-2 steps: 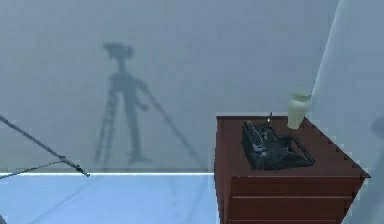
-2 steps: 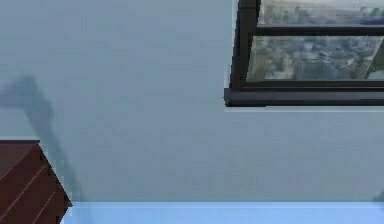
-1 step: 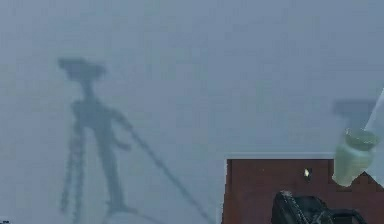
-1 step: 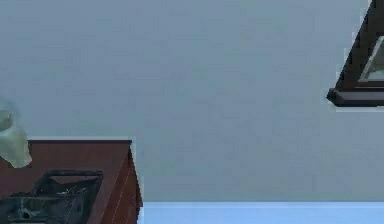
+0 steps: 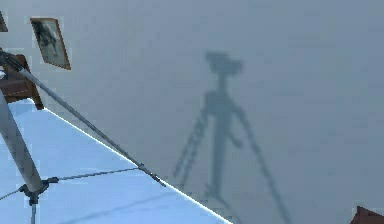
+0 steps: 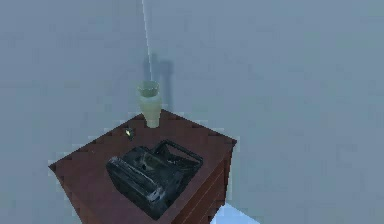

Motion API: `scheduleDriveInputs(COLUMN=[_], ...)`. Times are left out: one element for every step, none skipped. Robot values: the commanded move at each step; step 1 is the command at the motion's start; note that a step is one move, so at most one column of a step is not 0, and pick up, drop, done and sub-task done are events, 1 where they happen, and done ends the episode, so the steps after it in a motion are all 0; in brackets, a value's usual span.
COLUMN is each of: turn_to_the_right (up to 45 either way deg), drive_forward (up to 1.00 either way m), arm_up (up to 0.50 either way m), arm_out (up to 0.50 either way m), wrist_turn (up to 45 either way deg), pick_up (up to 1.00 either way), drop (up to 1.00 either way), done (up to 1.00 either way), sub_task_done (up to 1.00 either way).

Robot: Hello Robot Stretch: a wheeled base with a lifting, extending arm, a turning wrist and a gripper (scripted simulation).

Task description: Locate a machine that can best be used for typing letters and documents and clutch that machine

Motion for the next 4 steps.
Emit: scheduleDriveInputs(turn_to_the_right=[0.0,0.0,0.0,0.0], drive_forward=[0.00,0.00,0.00,0.00], arm_up=[0.50,0.30,0.00,0.00], arm_out=[0.00,0.00,0.18,0.00], wrist_turn=[0.0,0.0,0.0,45.0], pick_up=[0.00,0.00,0.00,0.00], drop=[0.00,0.00,0.00,0.00], done=[0.00,0.00,0.00,0.00], sub_task_done=[0.00,0.00,0.00,0.00])
